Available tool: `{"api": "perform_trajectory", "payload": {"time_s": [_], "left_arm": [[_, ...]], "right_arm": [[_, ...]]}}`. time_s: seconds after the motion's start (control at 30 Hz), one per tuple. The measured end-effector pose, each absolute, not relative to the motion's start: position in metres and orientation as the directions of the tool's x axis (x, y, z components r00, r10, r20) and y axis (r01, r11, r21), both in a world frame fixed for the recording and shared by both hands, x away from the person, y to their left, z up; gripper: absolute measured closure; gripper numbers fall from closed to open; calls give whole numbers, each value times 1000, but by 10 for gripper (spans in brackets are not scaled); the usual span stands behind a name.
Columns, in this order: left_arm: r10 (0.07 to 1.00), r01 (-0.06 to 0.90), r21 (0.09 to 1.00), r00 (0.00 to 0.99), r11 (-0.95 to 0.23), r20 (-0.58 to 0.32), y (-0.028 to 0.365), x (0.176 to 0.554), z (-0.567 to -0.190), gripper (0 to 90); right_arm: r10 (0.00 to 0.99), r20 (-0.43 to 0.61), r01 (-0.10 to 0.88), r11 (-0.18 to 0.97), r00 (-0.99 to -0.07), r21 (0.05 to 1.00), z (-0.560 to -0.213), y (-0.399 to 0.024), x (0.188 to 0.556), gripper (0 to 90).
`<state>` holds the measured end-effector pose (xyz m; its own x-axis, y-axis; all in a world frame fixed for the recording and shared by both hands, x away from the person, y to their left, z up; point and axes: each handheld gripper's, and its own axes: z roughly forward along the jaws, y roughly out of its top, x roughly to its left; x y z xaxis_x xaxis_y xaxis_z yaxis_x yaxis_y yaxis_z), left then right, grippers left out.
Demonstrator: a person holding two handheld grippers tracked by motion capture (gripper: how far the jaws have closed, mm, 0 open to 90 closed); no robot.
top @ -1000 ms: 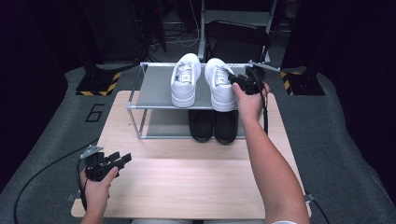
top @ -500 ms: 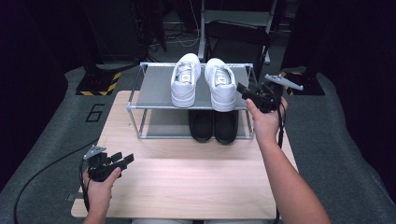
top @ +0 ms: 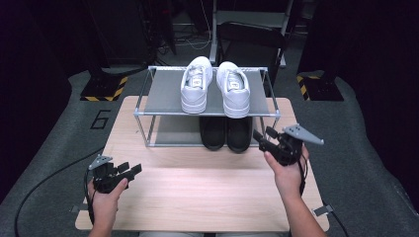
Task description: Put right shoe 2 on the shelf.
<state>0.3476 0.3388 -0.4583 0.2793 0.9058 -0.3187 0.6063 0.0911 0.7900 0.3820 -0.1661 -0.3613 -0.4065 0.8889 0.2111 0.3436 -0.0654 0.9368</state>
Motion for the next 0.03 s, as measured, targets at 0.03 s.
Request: {"api": "perform_trajectory", "payload": {"time_s": [0.03], "left_arm": [[906,608,790,286,80,-312,339,348,-459,388]], "right_arm": [[882,213,351,-59,-420,935,-371,-167,375,449]]}}
